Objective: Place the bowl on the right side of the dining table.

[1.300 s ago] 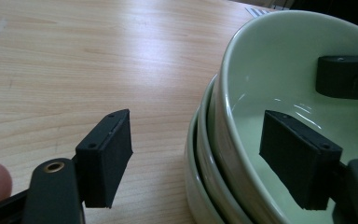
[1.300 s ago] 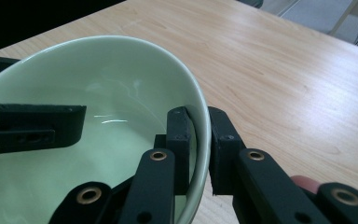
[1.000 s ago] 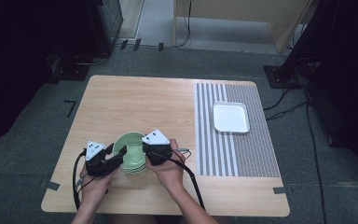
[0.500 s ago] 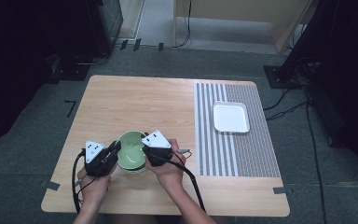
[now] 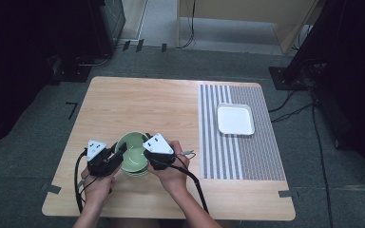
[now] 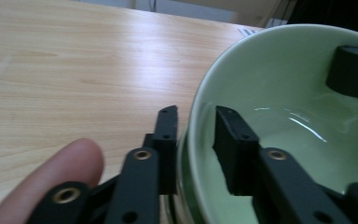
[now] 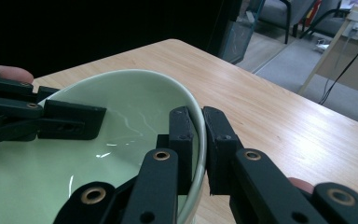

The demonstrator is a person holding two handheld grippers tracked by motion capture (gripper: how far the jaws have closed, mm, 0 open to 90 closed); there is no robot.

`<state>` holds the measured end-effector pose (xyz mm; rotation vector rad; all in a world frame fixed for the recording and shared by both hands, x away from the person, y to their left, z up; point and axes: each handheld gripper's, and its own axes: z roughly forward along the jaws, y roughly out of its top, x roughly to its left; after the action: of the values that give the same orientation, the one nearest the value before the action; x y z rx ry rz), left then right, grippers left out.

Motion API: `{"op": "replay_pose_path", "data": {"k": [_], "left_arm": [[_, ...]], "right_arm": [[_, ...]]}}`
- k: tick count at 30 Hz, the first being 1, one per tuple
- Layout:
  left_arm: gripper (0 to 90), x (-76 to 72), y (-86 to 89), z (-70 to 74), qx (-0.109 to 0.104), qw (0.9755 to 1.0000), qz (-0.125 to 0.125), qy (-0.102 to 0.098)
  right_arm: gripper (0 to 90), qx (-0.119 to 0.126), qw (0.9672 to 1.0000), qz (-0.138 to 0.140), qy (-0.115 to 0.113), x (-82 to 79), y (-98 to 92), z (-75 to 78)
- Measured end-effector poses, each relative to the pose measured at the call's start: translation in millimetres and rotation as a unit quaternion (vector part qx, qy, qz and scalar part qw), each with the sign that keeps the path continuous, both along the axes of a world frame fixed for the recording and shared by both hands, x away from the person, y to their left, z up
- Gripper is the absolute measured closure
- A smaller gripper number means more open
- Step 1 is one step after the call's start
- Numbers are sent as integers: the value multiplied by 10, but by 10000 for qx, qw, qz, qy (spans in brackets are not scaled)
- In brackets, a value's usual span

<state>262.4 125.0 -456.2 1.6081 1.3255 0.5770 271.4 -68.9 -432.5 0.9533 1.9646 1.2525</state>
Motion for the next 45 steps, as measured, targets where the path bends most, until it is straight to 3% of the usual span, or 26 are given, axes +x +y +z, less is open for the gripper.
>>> {"op": "replay_pose_path", "data": {"k": [2,5,8,17,21,23,26,31,32,34,35,37,38,39,42,45], "left_arm": [[770,-16,-7,15,69,9999,13,-82],[787,-27,12,44,-32,9999,-20,-149],[808,-38,51,77,-324,9992,-69,-232],[836,-113,10,129,-213,9978,-70,-624],[836,-137,4,137,-236,9970,-63,-731],[836,-147,4,143,-261,9965,-1,-799],[836,-172,31,170,-269,9949,117,-965],[834,-249,11,205,-33,9894,313,-1420],[832,-262,7,207,7,9883,336,-1488],[830,-286,1,207,56,9862,407,-1602],[829,-294,0,206,25,9856,414,-1640],[824,-325,-35,214,180,9824,472,-1800],[825,-327,-35,216,179,9821,468,-1818],[823,-319,-20,219,105,9830,431,-1783],[799,-304,25,214,-163,9846,363,-1704],[583,-272,83,225,-444,9873,210,-1510]], "right_arm": [[838,-34,10000,27,-59,-2,13,2],[839,27,10000,22,-48,-6,1,13],[839,66,9999,67,-74,-1,-25,14],[825,431,9987,138,222,62,-122,85],[817,448,9984,115,335,57,-125,135],[801,539,9975,53,451,55,-121,160],[707,692,9938,-96,870,87,-111,153],[695,933,9855,27,1416,109,-48,129],[676,911,9852,-10,1453,105,-26,134],[714,915,9849,10,1472,117,-11,140],[793,919,9856,-84,1419,123,-13,140],[838,993,9855,-190,1366,139,-24,136],[844,1113,9842,-180,1362,148,-36,134],[846,1144,9846,-164,1315,150,-43,134],[844,1029,9895,-183,1002,114,-21,145],[844,976,9914,-198,845,103,-25,167]]}}
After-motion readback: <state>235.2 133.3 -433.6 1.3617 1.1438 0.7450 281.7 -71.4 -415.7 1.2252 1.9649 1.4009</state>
